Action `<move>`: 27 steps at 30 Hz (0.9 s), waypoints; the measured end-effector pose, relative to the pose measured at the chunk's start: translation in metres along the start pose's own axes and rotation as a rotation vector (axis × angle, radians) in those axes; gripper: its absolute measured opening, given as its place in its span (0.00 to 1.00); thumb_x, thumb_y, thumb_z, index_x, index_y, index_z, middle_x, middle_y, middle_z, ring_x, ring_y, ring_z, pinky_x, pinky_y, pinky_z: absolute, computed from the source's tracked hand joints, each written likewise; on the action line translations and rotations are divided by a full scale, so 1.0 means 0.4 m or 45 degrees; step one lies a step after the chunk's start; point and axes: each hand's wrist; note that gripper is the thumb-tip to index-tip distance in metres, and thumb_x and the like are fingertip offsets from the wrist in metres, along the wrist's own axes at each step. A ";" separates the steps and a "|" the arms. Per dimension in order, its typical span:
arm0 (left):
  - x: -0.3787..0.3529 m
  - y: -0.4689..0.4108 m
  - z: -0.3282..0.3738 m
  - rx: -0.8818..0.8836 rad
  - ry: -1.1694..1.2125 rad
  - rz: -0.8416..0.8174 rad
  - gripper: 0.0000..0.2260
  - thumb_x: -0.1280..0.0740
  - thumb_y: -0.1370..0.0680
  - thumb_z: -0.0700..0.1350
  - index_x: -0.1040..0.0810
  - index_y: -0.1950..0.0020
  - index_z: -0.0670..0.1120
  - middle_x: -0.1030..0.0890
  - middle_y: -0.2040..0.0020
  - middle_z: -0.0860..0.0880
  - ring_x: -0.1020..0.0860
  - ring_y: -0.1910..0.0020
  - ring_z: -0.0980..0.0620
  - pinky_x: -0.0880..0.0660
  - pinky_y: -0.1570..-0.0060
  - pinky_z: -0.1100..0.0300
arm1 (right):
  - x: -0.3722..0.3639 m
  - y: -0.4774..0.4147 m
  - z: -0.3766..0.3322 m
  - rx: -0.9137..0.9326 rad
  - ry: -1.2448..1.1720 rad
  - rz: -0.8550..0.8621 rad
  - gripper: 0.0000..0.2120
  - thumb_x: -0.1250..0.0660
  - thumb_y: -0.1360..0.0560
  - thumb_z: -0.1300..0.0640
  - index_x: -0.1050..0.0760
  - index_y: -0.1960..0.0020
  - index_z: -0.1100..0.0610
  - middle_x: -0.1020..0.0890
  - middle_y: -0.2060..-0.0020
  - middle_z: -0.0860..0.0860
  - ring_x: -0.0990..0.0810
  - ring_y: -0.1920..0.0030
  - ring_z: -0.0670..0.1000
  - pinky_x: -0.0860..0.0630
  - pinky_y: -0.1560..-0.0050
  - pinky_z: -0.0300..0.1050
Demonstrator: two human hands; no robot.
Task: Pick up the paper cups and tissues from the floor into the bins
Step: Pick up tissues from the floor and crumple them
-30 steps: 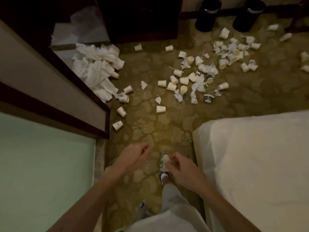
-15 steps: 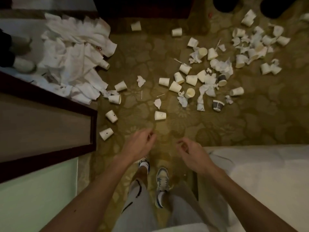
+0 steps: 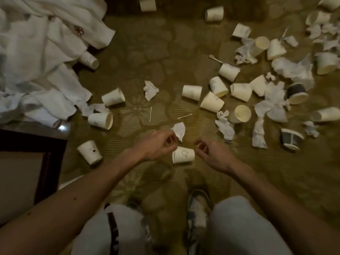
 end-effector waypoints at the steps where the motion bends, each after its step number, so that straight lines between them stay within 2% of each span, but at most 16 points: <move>1: -0.044 -0.033 -0.042 -0.020 -0.013 -0.002 0.11 0.34 0.21 0.56 0.25 0.41 0.55 0.22 0.43 0.53 0.27 0.53 0.64 0.26 0.54 0.62 | -0.024 -0.050 0.030 0.012 0.054 -0.020 0.17 0.34 0.21 0.49 0.29 0.33 0.47 0.22 0.38 0.50 0.24 0.41 0.49 0.25 0.42 0.46; 3: -0.133 -0.083 -0.113 -0.042 -0.046 -0.020 0.19 0.32 0.23 0.59 0.28 0.35 0.55 0.25 0.35 0.51 0.27 0.43 0.57 0.27 0.46 0.58 | -0.080 -0.130 0.082 0.050 0.188 -0.054 0.24 0.32 0.23 0.46 0.32 0.29 0.47 0.27 0.32 0.50 0.27 0.34 0.51 0.28 0.36 0.50; 5: -0.200 -0.109 -0.156 -0.051 -0.097 -0.070 0.29 0.31 0.26 0.63 0.34 0.28 0.56 0.33 0.28 0.52 0.32 0.33 0.53 0.30 0.36 0.51 | -0.127 -0.180 0.110 0.090 0.262 -0.071 0.31 0.29 0.26 0.44 0.35 0.27 0.48 0.31 0.28 0.50 0.30 0.31 0.53 0.31 0.34 0.50; 7: -0.253 -0.125 -0.189 -0.072 -0.103 -0.074 0.38 0.30 0.29 0.67 0.40 0.25 0.56 0.37 0.25 0.52 0.36 0.29 0.51 0.33 0.33 0.49 | -0.179 -0.217 0.134 0.149 0.290 -0.068 0.38 0.25 0.30 0.43 0.37 0.26 0.50 0.32 0.28 0.51 0.32 0.31 0.53 0.32 0.34 0.49; 9: -0.283 -0.134 -0.209 -0.082 -0.081 -0.055 0.42 0.28 0.31 0.67 0.42 0.24 0.56 0.37 0.25 0.51 0.37 0.28 0.51 0.35 0.31 0.50 | -0.216 -0.243 0.152 0.228 0.347 -0.062 0.42 0.23 0.33 0.43 0.38 0.26 0.52 0.32 0.28 0.51 0.32 0.31 0.53 0.32 0.33 0.49; 13: -0.343 -0.128 -0.213 -0.126 -0.145 -0.018 0.36 0.28 0.27 0.60 0.39 0.24 0.54 0.32 0.26 0.51 0.34 0.29 0.51 0.33 0.32 0.51 | -0.275 -0.267 0.174 0.343 0.577 -0.058 0.41 0.25 0.32 0.41 0.39 0.26 0.50 0.31 0.31 0.50 0.31 0.33 0.51 0.33 0.35 0.46; 15: -0.355 -0.119 -0.213 -0.154 -0.100 0.045 0.32 0.29 0.25 0.58 0.36 0.25 0.53 0.30 0.28 0.51 0.32 0.31 0.52 0.33 0.33 0.55 | -0.296 -0.279 0.172 0.384 0.680 -0.014 0.39 0.28 0.30 0.39 0.40 0.25 0.49 0.31 0.31 0.49 0.31 0.34 0.51 0.33 0.36 0.46; 18: -0.341 -0.079 -0.229 -0.119 0.034 0.146 0.30 0.29 0.25 0.57 0.36 0.26 0.55 0.29 0.29 0.53 0.32 0.32 0.54 0.34 0.35 0.56 | -0.317 -0.295 0.146 0.442 0.593 0.000 0.41 0.31 0.30 0.36 0.42 0.24 0.48 0.29 0.33 0.49 0.29 0.36 0.51 0.30 0.38 0.46; 21: -0.308 -0.003 -0.265 -0.015 0.093 0.241 0.30 0.30 0.26 0.58 0.37 0.27 0.58 0.28 0.31 0.53 0.31 0.34 0.55 0.32 0.38 0.56 | -0.341 -0.310 0.081 0.568 0.471 -0.040 0.42 0.31 0.32 0.36 0.40 0.24 0.49 0.29 0.36 0.49 0.28 0.38 0.50 0.32 0.43 0.41; 25: -0.262 0.147 -0.321 0.096 0.131 0.380 0.28 0.31 0.26 0.58 0.37 0.28 0.59 0.28 0.32 0.53 0.36 0.41 0.65 0.35 0.44 0.66 | -0.398 -0.311 -0.047 0.739 0.342 -0.127 0.42 0.32 0.35 0.32 0.36 0.26 0.50 0.28 0.36 0.46 0.27 0.39 0.48 0.30 0.43 0.42; 27: -0.249 0.222 -0.347 0.157 0.112 0.415 0.29 0.31 0.25 0.59 0.36 0.27 0.57 0.28 0.31 0.52 0.34 0.37 0.61 0.35 0.40 0.64 | -0.437 -0.303 -0.104 0.826 0.334 -0.184 0.42 0.34 0.36 0.29 0.34 0.28 0.47 0.28 0.41 0.41 0.28 0.44 0.42 0.31 0.49 0.36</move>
Point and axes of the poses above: each hand's wrist, its own y-axis away from the middle knuckle, its own x-axis out of the back of the hand, z = x × y
